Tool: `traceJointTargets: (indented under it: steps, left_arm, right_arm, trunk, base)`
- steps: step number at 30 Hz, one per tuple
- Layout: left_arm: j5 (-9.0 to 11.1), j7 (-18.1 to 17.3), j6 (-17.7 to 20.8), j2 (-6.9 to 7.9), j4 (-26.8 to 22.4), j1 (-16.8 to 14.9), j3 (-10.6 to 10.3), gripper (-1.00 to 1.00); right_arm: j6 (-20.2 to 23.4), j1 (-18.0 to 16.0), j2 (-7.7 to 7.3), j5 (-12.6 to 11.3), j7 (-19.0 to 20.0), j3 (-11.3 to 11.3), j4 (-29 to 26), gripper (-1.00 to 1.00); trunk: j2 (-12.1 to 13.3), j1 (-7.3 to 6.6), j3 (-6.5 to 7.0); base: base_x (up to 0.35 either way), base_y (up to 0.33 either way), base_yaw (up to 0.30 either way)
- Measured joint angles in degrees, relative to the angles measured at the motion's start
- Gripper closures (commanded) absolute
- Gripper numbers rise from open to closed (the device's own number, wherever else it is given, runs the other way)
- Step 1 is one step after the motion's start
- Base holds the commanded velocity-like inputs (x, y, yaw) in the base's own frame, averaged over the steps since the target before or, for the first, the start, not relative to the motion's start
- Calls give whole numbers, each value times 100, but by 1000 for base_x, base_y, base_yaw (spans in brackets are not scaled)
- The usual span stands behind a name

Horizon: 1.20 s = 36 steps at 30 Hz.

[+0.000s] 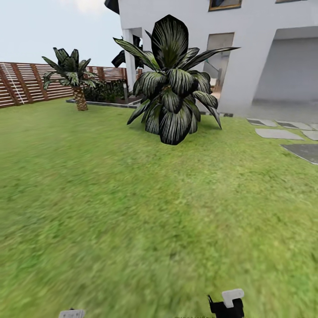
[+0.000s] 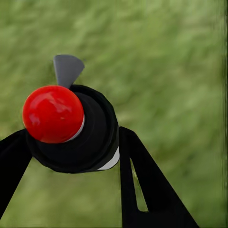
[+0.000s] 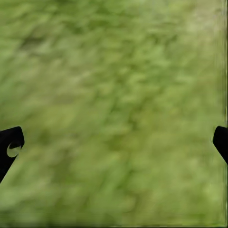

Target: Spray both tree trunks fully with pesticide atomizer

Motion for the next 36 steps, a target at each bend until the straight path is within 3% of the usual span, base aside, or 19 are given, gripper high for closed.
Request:
traceJointTargets:
  steps: [13, 36]
  left_arm:
    - [-1, -1, -1, 0, 0, 0, 0, 100]
    - [-4, -3, -1, 0, 0, 1, -5, 100]
  right_arm:
    - [0, 1, 0, 0, 0, 0, 0, -100]
    - [0, 0, 0, 0, 0, -1, 0, -100]
  trunk:
    - [0, 1, 0]
    - [0, 4, 0]
  base:
    - [-18, 0, -300]
    - [-329, 0, -300]
